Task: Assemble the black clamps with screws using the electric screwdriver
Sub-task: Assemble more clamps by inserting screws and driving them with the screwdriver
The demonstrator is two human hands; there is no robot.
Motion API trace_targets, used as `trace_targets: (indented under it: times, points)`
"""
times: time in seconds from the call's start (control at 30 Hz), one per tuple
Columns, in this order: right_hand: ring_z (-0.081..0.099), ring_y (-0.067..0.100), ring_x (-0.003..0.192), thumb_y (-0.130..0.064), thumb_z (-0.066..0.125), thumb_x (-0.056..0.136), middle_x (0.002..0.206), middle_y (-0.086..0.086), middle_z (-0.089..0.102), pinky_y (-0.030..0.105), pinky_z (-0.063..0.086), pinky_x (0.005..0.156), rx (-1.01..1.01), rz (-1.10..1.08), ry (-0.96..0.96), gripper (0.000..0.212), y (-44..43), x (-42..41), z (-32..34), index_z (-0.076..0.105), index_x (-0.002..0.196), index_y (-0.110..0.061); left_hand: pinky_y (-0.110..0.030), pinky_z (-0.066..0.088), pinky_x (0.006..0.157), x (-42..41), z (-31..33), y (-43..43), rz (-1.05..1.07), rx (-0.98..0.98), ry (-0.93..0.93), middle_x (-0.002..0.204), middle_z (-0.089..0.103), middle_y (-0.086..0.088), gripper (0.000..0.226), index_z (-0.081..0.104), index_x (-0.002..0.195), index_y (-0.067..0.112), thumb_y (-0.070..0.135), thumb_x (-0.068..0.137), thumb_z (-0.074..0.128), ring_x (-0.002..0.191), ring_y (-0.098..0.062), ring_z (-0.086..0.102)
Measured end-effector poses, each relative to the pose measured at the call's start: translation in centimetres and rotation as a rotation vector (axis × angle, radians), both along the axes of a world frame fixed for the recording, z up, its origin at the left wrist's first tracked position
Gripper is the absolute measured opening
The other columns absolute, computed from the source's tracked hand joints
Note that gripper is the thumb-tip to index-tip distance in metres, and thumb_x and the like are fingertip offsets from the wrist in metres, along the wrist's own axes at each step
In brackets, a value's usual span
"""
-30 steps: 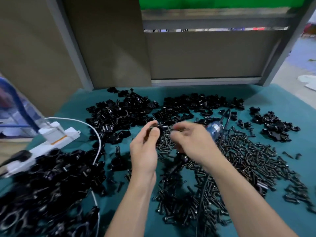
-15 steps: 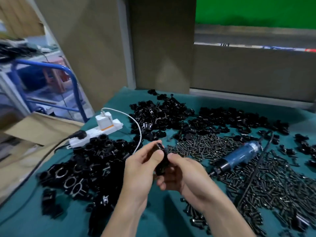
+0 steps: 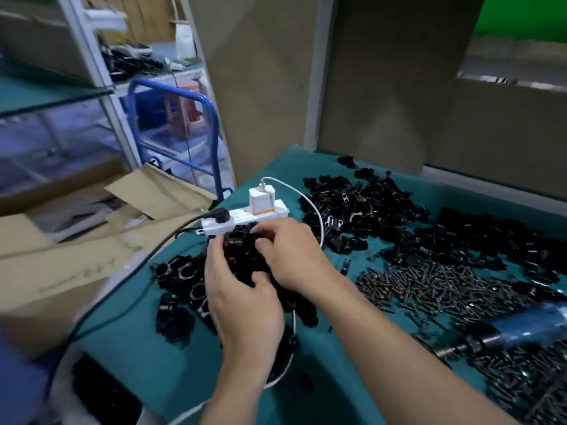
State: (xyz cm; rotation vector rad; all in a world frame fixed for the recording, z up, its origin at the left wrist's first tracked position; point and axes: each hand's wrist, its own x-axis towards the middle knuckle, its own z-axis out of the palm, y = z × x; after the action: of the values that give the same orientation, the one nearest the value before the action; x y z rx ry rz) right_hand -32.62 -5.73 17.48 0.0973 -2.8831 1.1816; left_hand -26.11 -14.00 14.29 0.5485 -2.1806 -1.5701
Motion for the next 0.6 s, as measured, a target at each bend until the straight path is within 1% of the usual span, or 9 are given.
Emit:
trace_targets:
  times: [0.07, 0.13, 0.23, 0.3, 0.4, 0.47, 0.53, 0.57, 0.6]
  points:
    - [0.063, 0.028, 0.112, -0.018, 0.059, 0.095, 0.113, 0.004, 0.076, 0.032, 0.05, 0.093, 0.044, 0.059, 0.002, 0.026, -1.5, -1.4, -0.8, 0.076, 0.112, -0.027, -0.042, 0.023, 0.128, -0.7, -0.3, -0.8, -0.061, -0.144, -0.075, 0.17, 0.031, 0.002, 0.079, 0.034, 0.162, 0.026, 0.0, 0.091, 0.059, 0.157, -0.017, 0.026]
    - [0.062, 0.031, 0.112, -0.016, 0.056, 0.096, 0.113, 0.006, 0.076, 0.04, 0.051, 0.093, 0.123, 0.118, 0.004, 0.026, -2.6, -2.2, -1.6, 0.076, 0.111, -0.025, -0.039, 0.018, 0.129, -1.3, -1.1, -1.5, -0.118, -0.251, -0.179, 0.174, 0.019, 0.005, 0.077, 0.028, 0.164, 0.028, 0.005, 0.096, 0.056, 0.159, -0.013, 0.016]
    - [0.059, 0.03, 0.115, -0.017, 0.056, 0.095, 0.115, 0.003, 0.075, 0.038, 0.041, 0.092, 0.252, 0.177, -0.012, 0.03, -3.1, -3.2, -2.2, 0.075, 0.116, -0.028, -0.037, 0.017, 0.129, -1.9, -2.2, -2.1, -0.136, -0.287, -0.229, 0.174, 0.02, 0.003, 0.073, 0.025, 0.165, 0.025, 0.011, 0.099, 0.053, 0.159, -0.014, 0.017]
    - [0.058, 0.029, 0.119, -0.015, 0.055, 0.094, 0.123, 0.001, 0.073, 0.037, 0.043, 0.096, 0.291, 0.193, -0.051, 0.039, -2.7, -3.6, -2.0, 0.071, 0.125, -0.033, -0.036, 0.016, 0.129, -2.2, -2.4, -2.1, -0.132, -0.298, -0.237, 0.173, 0.021, 0.002, 0.073, 0.024, 0.165, 0.023, 0.016, 0.1, 0.056, 0.159, -0.014, 0.018]
    - [0.064, 0.018, 0.115, -0.014, 0.054, 0.092, 0.122, -0.005, 0.074, 0.033, 0.052, 0.098, 0.126, 0.135, -0.066, 0.045, -1.0, -2.8, -1.2, 0.068, 0.126, -0.039, -0.039, 0.017, 0.13, -2.1, -2.1, -1.6, -0.081, -0.261, -0.217, 0.174, 0.019, 0.004, 0.078, 0.021, 0.166, 0.025, 0.027, 0.099, 0.06, 0.159, -0.014, 0.018]
    - [0.068, 0.004, 0.087, -0.019, 0.058, 0.092, 0.112, -0.012, 0.076, 0.023, 0.054, 0.084, 0.054, 0.025, 0.008, 0.037, 1.4, -2.4, -0.9, 0.072, 0.119, -0.039, -0.041, 0.019, 0.13, -1.8, -1.5, -0.6, -0.065, -0.244, -0.128, 0.173, 0.02, 0.006, 0.08, 0.02, 0.166, 0.026, 0.031, 0.096, 0.061, 0.159, -0.013, 0.019]
    - [0.057, -0.002, 0.051, -0.022, 0.062, 0.093, 0.089, -0.018, 0.073, 0.017, 0.049, 0.056, 0.024, -0.115, 0.064, 0.029, 4.8, -2.7, -0.9, 0.076, 0.114, -0.037, -0.04, 0.02, 0.13, -1.8, -0.7, 1.3, -0.114, -0.253, -0.025, 0.172, 0.022, 0.009, 0.079, 0.025, 0.164, 0.026, 0.031, 0.095, 0.062, 0.158, -0.01, 0.018]
    - [0.054, 0.0, 0.044, -0.022, 0.063, 0.094, 0.082, -0.019, 0.07, 0.015, 0.044, 0.047, 0.03, -0.184, 0.077, 0.028, 6.6, -3.0, -0.9, 0.076, 0.114, -0.036, -0.038, 0.019, 0.13, -1.9, -0.4, 2.6, -0.16, -0.264, 0.011, 0.172, 0.021, 0.01, 0.077, 0.027, 0.164, 0.027, 0.03, 0.095, 0.063, 0.158, -0.008, 0.017]
    - [0.055, 0.0, 0.044, -0.021, 0.064, 0.095, 0.082, -0.017, 0.069, 0.015, 0.042, 0.044, 0.055, -0.243, 0.065, 0.03, 8.5, -3.1, -0.9, 0.073, 0.12, -0.034, -0.036, 0.017, 0.13, -2.0, -0.1, 4.1, -0.219, -0.272, 0.034, 0.172, 0.02, 0.011, 0.076, 0.028, 0.163, 0.027, 0.03, 0.096, 0.063, 0.158, -0.007, 0.015]
